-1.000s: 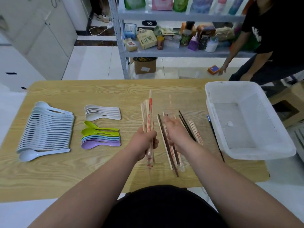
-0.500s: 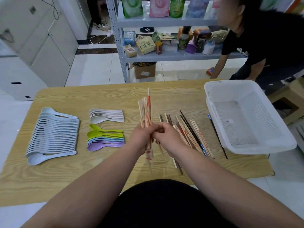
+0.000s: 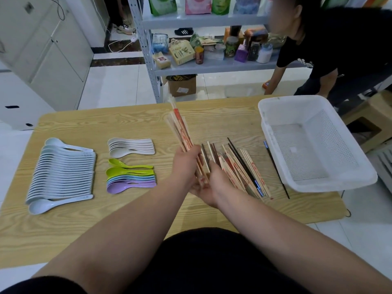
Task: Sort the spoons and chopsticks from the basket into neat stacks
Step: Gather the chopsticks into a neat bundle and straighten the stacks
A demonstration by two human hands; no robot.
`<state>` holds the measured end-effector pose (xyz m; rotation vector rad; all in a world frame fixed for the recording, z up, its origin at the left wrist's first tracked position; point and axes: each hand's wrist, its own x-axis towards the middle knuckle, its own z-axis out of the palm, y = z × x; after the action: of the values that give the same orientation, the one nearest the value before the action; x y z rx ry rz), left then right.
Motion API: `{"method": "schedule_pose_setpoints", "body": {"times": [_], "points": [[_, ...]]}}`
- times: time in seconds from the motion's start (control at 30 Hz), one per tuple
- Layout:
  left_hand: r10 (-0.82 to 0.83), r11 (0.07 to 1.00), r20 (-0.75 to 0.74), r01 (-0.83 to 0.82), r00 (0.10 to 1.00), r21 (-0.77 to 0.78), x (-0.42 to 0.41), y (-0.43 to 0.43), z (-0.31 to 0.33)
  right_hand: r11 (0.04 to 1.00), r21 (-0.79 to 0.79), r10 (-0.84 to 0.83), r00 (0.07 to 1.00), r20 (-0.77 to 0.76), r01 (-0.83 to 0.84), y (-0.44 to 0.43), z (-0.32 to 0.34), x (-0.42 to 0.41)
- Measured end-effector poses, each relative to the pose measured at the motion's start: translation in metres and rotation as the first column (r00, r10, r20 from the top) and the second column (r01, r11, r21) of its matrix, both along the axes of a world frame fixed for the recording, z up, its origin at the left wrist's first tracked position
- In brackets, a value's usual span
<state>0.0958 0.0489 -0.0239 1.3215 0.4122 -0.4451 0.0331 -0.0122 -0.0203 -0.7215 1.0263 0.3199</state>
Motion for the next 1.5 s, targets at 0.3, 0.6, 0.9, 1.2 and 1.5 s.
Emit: {"method": "schedule_pose_setpoints", "body": {"times": [0.3, 0.6, 0.9, 1.2, 1.5], "points": [[-0.371, 0.892, 0.143, 0.309, 0.917, 0.331, -0.012, 0.015, -0.003, 0.859, -0.497, 0.229, 0.960, 0.161, -0.122, -0.029, -0.007, 0.009], [-0.619, 0.697, -0.028, 0.566, 0.785, 0.441, -0.048, 0.034, -0.056, 0.375, -0.904, 0.669, 0.734, 0.114, -0.203, -0.078, 0.004, 0.041], [-0.539, 0.710, -0.121, 0.527, 0.833, 0.468, -0.050, 0.022, -0.083, 0.517, -0.785, 0.620, 0.782, 0.068, -0.341, -0.087, -0.057, 0.027], [-0.190, 0.937, -0.307, 0.266, 0.933, 0.228, -0.043, 0.020, -0.104, -0.080, -0.822, 0.706, 0.550, -0.446, -0.563, -0.143, -0.102, -0.020], [0.218, 0.958, -0.436, -0.276, 0.873, -0.075, -0.023, -0.027, -0.098, 0.882, -0.266, 0.385, 0.920, -0.073, -0.390, -0.060, -0.109, -0.046]]}}
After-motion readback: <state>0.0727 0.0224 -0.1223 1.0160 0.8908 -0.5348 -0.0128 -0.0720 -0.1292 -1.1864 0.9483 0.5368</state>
